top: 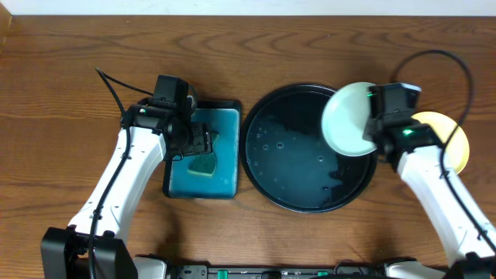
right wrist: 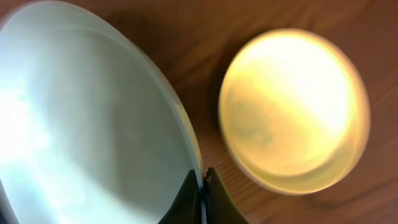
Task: Clean dirty plates on tray and stack at the side
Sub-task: 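Raise the white plate off the black tray toward the plate stack, then lower the white plate onto the yellow plate stack and release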
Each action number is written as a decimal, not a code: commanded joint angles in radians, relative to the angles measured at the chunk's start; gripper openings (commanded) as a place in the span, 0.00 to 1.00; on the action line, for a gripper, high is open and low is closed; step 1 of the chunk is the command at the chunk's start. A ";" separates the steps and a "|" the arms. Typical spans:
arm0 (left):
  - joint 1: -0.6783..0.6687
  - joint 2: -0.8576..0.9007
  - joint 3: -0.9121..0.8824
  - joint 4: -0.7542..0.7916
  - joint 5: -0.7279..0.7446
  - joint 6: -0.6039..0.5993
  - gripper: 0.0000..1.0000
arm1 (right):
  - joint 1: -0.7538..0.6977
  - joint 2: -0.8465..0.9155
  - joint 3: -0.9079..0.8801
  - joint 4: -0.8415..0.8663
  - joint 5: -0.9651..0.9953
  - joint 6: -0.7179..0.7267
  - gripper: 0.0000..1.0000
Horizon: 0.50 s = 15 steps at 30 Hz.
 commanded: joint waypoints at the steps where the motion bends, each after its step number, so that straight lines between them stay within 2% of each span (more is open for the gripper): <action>1: 0.002 0.001 -0.013 -0.003 -0.006 0.006 0.75 | -0.148 0.040 0.012 0.005 -0.267 0.214 0.01; 7: 0.002 0.001 -0.013 -0.003 -0.006 0.006 0.75 | -0.365 0.085 0.012 0.005 -0.404 0.254 0.01; 15: 0.002 0.001 -0.013 -0.003 -0.006 0.006 0.75 | -0.604 0.109 0.012 -0.012 -0.422 0.280 0.01</action>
